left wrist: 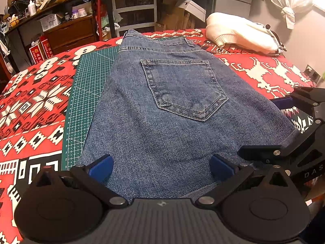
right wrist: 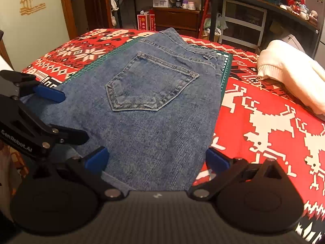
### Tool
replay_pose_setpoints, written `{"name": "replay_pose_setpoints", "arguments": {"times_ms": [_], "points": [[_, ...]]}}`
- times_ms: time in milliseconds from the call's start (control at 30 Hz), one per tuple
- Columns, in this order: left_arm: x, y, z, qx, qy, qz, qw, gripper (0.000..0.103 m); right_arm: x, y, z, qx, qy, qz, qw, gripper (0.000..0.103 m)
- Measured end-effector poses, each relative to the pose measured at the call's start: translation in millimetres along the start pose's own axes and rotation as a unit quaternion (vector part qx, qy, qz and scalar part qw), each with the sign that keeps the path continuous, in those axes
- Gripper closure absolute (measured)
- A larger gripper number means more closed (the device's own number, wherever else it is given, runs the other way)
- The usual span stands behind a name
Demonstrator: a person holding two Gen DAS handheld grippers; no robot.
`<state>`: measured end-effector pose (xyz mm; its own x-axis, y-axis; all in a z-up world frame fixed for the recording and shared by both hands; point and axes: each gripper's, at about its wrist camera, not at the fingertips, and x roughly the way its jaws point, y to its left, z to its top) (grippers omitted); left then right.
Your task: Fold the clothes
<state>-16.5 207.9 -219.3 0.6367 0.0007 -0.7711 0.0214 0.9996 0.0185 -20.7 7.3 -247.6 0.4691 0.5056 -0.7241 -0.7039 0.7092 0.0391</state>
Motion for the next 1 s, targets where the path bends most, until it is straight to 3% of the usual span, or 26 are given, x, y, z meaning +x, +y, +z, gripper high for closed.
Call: {"name": "replay_pose_setpoints", "arguments": {"times_ms": [267,567,667,767,833,1000], "points": [[-2.4,-4.1,-4.0,0.001,-0.019,0.013,0.9997,0.0,-3.2,-4.0,-0.8,0.007,-0.008,0.007,1.0,0.0],[1.3,-0.1,2.0,-0.008,0.002,0.003,1.0,0.0,-25.7,-29.7,11.2,0.065,-0.029,0.024,0.997,0.002],[1.7,0.7,8.0,-0.004,0.016,0.003,0.9999,0.002,-33.1,-40.7,20.1,0.076,-0.036,0.028,0.996,0.014],[-2.9,2.0,17.2,0.002,0.018,0.004,0.9998,0.018,-36.5,-52.2,32.0,0.075,-0.037,0.032,0.996,0.026],[-7.5,3.5,24.4,0.006,0.016,0.003,0.9999,0.029,-37.7,-60.0,40.4,0.072,-0.037,0.038,0.996,0.028],[-14.6,17.9,55.2,0.004,0.004,-0.007,1.0,0.041,-30.7,-77.6,67.3,0.071,-0.029,0.056,0.995,0.051]]}}
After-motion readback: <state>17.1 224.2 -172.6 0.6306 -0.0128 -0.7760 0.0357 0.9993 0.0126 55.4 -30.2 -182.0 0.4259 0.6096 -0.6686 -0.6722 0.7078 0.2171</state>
